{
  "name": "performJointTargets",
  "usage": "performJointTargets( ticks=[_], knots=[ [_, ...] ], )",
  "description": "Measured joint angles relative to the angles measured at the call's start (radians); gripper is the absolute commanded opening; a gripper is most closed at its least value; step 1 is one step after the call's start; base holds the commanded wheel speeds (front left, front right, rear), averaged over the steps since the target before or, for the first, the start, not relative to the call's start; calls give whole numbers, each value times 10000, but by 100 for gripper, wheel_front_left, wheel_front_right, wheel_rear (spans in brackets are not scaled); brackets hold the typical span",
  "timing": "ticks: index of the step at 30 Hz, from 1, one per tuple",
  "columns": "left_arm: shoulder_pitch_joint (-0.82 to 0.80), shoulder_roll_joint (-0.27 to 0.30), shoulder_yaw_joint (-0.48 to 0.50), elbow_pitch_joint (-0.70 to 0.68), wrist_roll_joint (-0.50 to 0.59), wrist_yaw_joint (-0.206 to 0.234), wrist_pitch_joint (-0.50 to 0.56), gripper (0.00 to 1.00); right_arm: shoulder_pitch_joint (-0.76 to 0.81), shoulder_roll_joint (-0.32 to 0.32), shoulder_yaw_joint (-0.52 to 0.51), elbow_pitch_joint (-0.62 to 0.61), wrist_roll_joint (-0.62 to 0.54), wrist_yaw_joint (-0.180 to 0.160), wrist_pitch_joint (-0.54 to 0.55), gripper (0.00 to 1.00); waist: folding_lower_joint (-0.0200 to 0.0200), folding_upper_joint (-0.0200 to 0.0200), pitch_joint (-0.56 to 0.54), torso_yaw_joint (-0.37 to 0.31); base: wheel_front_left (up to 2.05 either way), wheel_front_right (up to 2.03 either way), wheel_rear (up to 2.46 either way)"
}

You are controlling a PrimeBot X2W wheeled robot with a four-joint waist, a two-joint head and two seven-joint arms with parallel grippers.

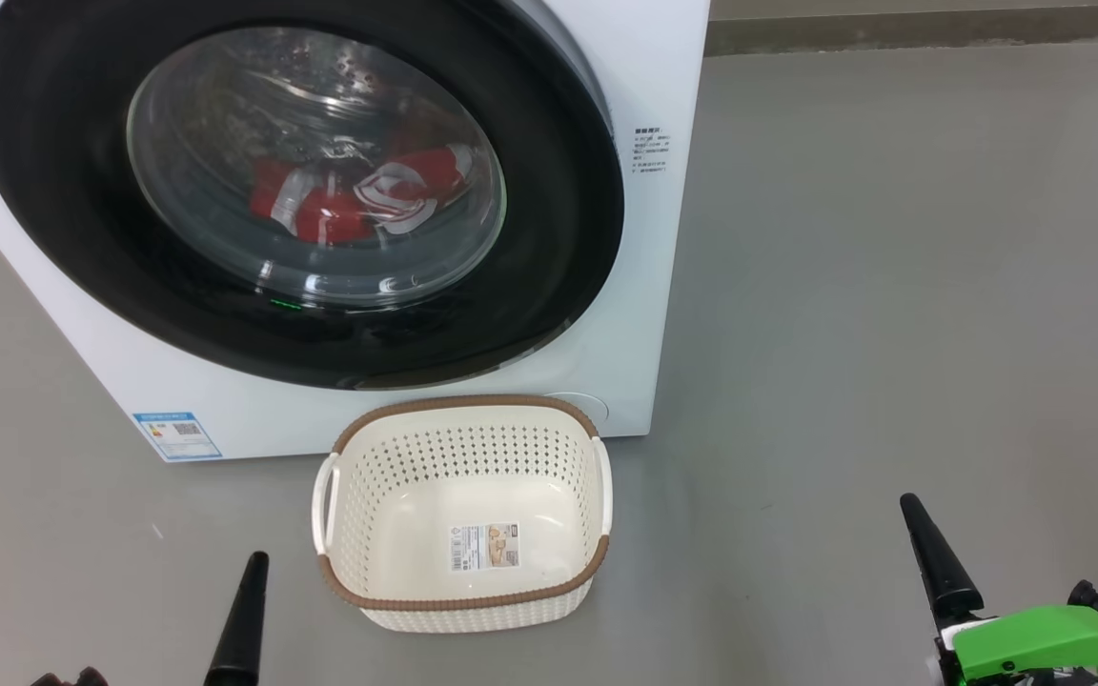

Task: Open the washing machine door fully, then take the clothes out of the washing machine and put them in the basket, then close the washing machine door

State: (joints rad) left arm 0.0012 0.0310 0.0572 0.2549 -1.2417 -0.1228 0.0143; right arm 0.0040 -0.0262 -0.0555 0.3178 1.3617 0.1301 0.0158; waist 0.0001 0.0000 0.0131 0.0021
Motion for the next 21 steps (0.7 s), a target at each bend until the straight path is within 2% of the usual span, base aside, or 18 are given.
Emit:
performJointTargets(
  ticks=[21],
  knots=[
    [229, 10, -232, -537, 3273, 2, -606, 100, 52, -211, 405, -23, -3122, 0, -606, 100, 0, 0, 25, -13, 0, 0, 0]
  ],
)
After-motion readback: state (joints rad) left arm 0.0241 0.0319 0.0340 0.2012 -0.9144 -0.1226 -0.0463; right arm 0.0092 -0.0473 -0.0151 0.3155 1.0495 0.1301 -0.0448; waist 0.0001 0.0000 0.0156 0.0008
